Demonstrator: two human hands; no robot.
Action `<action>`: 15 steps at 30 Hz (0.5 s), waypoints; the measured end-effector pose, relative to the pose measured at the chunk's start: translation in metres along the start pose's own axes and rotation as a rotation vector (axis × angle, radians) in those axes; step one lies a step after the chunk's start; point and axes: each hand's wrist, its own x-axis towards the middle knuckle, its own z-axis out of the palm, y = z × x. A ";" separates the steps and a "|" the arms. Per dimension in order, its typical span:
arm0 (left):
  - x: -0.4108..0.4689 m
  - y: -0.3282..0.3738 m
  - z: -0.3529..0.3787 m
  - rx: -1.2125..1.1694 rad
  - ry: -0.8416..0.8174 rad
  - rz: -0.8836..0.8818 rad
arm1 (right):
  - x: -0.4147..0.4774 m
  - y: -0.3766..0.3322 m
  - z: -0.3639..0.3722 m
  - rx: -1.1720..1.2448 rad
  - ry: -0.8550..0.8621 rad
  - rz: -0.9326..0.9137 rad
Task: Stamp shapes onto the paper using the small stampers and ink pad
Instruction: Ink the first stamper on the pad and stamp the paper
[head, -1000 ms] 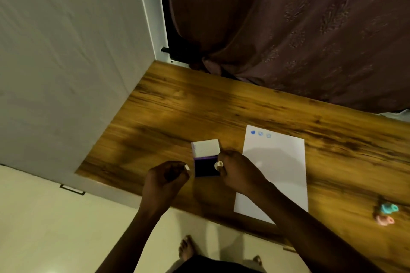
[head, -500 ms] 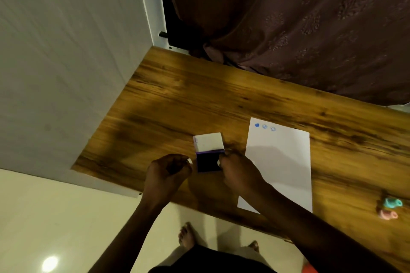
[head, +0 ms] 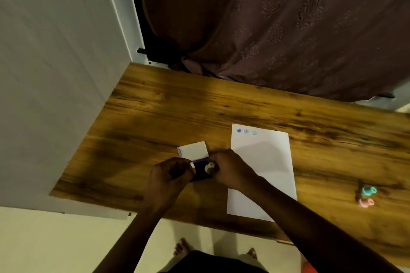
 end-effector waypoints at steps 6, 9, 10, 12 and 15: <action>0.002 -0.004 0.005 0.030 -0.030 0.010 | 0.010 0.039 -0.049 0.108 0.249 0.130; 0.001 -0.009 0.010 0.021 -0.050 0.012 | 0.019 0.065 -0.060 0.036 0.327 0.223; 0.000 -0.009 0.011 0.005 -0.057 0.003 | 0.022 0.072 -0.060 0.016 0.337 0.246; -0.001 -0.010 0.011 -0.032 -0.070 -0.026 | 0.027 0.079 -0.058 -0.032 0.335 0.262; -0.002 -0.010 0.010 -0.047 -0.089 -0.037 | 0.034 0.083 -0.053 -0.081 0.337 0.238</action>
